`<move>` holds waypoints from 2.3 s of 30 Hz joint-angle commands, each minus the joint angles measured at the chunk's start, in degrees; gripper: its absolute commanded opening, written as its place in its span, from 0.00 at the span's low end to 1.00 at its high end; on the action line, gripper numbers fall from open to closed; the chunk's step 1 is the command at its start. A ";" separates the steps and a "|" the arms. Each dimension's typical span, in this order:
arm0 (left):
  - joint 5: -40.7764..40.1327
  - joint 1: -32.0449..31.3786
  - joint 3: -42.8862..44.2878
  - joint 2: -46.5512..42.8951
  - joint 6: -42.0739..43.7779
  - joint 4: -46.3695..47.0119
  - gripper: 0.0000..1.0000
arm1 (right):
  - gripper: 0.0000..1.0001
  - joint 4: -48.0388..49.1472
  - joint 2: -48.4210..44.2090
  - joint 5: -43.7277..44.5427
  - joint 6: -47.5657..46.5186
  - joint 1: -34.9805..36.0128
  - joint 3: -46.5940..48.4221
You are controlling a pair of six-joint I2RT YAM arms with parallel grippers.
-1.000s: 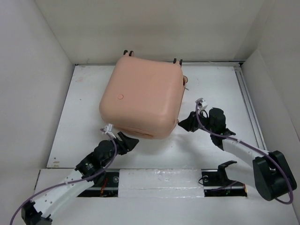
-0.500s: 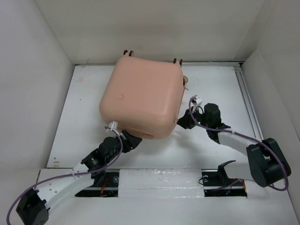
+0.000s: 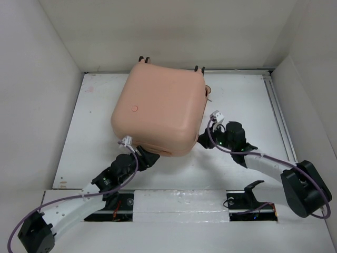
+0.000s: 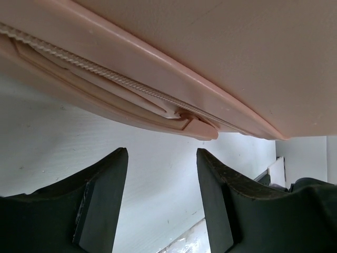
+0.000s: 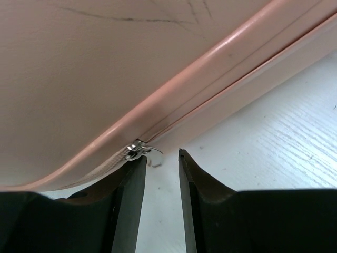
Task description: Pack the luggage
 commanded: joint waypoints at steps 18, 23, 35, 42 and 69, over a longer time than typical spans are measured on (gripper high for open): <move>-0.63 -0.27 -2.89 -0.98 3.47 8.81 0.49 | 0.45 27.16 6.07 -21.43 2.74 -7.62 -1.21; -0.63 -0.27 -2.89 -0.37 3.48 9.34 0.49 | 0.45 30.06 9.66 -24.35 3.27 -7.63 0.99; -1.16 -0.27 -2.37 1.83 4.00 9.87 0.43 | 0.00 63.01 27.42 -36.93 19.71 -8.24 2.23; -2.82 -0.27 -1.84 4.29 4.52 12.76 0.32 | 0.00 64.18 26.82 -32.53 21.46 -8.24 -2.34; -0.99 -0.27 15.91 38.38 9.72 34.47 0.27 | 0.00 6.76 2.69 27.22 20.39 39.03 -1.22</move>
